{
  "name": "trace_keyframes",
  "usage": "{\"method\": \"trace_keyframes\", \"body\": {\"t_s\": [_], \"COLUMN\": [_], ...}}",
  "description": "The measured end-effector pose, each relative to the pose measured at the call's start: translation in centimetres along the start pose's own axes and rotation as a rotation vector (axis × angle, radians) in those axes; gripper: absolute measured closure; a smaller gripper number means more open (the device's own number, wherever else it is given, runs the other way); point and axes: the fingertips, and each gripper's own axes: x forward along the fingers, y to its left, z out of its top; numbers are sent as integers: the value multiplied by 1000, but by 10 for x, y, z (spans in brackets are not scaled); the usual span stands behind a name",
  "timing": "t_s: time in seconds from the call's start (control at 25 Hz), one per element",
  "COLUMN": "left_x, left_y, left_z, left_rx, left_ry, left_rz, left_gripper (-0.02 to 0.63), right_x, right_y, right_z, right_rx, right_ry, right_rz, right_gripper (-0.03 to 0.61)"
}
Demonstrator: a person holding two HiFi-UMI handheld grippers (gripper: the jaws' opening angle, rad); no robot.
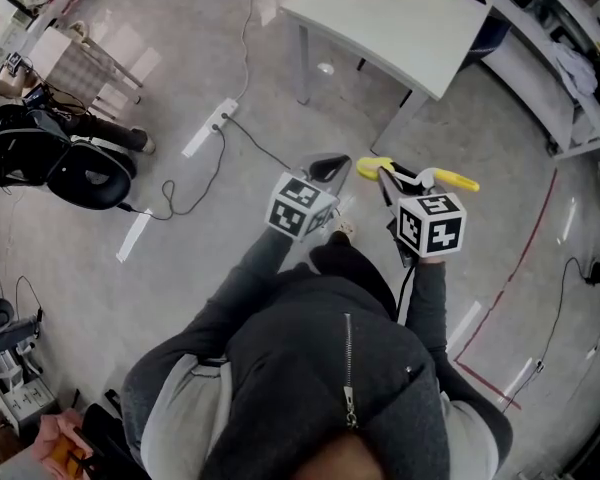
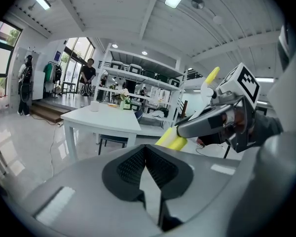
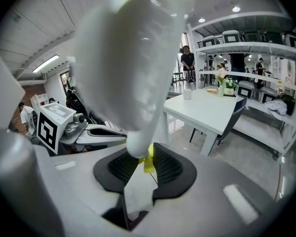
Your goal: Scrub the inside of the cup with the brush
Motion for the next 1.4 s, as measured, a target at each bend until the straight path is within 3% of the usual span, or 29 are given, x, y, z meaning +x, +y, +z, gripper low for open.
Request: {"method": "trace_keyframes", "body": {"t_s": [0.72,1.4], "left_x": [116,133], "left_y": [36,36], "left_z": [50,39], "left_rx": [-28,-54], "left_ry": [-17,-1], "left_rz": [74,88], "left_gripper": [604,603], "right_x": [45,55], "right_y": [-113,-133], "right_z": [58,52], "right_rx": [-72,-61], "right_ry": [5,12], "right_rz": [55,67], "right_gripper": [486,486]}}
